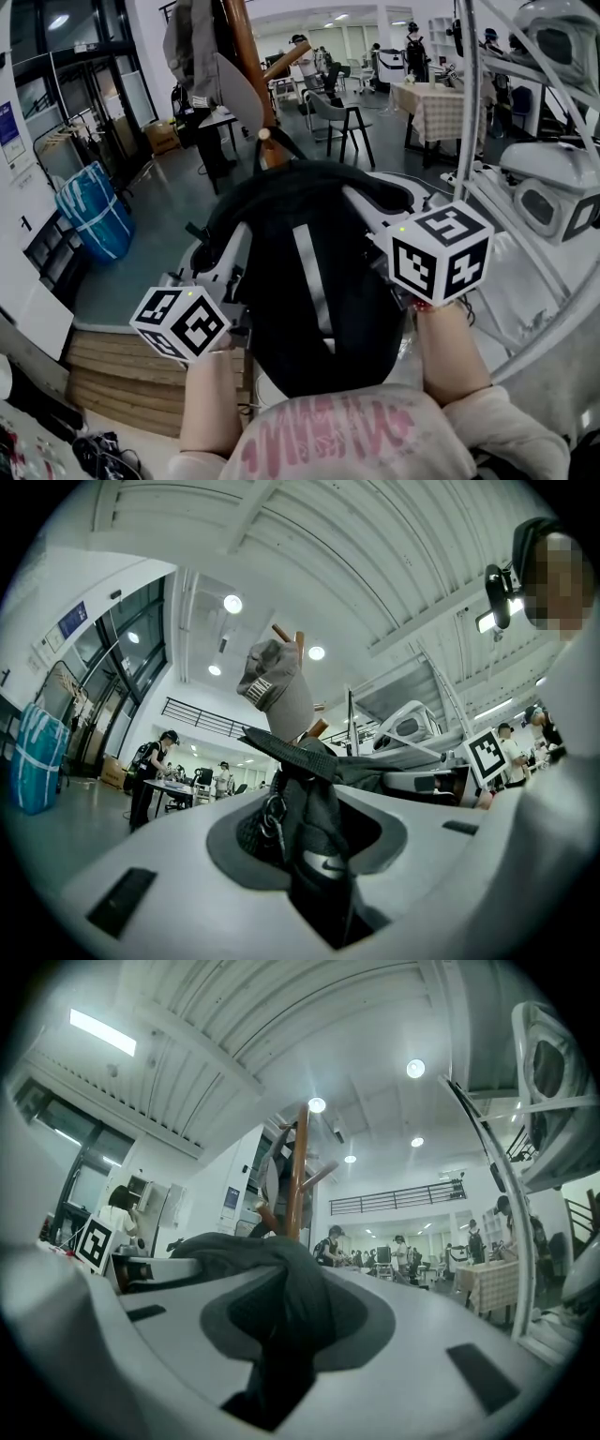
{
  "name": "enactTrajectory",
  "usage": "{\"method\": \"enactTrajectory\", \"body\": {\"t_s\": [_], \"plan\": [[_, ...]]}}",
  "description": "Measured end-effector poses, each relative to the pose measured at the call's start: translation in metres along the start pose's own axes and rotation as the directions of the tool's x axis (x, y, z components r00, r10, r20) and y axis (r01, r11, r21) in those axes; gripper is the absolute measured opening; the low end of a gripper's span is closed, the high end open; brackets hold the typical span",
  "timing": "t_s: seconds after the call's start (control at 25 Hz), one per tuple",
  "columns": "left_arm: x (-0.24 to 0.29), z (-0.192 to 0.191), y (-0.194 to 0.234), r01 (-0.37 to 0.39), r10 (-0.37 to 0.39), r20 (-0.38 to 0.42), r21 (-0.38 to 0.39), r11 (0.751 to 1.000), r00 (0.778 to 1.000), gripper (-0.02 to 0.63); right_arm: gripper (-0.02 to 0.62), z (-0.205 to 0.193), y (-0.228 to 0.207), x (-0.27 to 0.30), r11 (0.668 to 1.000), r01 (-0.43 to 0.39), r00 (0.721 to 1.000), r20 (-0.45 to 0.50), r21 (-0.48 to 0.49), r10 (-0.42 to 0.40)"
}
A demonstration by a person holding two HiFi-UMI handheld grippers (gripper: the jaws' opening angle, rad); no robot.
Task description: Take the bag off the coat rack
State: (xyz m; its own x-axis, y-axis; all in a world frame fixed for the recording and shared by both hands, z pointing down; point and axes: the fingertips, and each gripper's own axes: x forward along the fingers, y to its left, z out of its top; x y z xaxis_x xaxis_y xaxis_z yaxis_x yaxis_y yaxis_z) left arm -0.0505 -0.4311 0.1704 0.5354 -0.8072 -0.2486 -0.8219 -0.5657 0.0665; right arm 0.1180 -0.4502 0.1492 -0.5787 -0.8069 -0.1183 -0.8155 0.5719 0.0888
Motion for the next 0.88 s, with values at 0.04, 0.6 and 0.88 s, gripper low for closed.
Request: {"method": "enactTrajectory", "body": {"t_s": [0.04,0.6,0.88], "plan": [[0.000,0.001,0.000,0.000,0.000,0.002,0.001,1.000,1.000,0.110,0.096,0.001,0.000,0.000,1.000,0.000,1.000,0.001,0.000,0.000],[-0.012,0.016,-0.015,0.006,-0.006,0.026,0.024,1.000,1.000,0.109,0.097,0.013,0.007,-0.015,1.000,-0.005,0.999,0.031,0.000,0.005],[-0.023,0.025,-0.025,0.022,-0.023,0.041,0.028,0.999,0.999,0.107,0.097,0.023,0.017,-0.029,1.000,0.008,0.999,0.040,-0.008,-0.007]]}}
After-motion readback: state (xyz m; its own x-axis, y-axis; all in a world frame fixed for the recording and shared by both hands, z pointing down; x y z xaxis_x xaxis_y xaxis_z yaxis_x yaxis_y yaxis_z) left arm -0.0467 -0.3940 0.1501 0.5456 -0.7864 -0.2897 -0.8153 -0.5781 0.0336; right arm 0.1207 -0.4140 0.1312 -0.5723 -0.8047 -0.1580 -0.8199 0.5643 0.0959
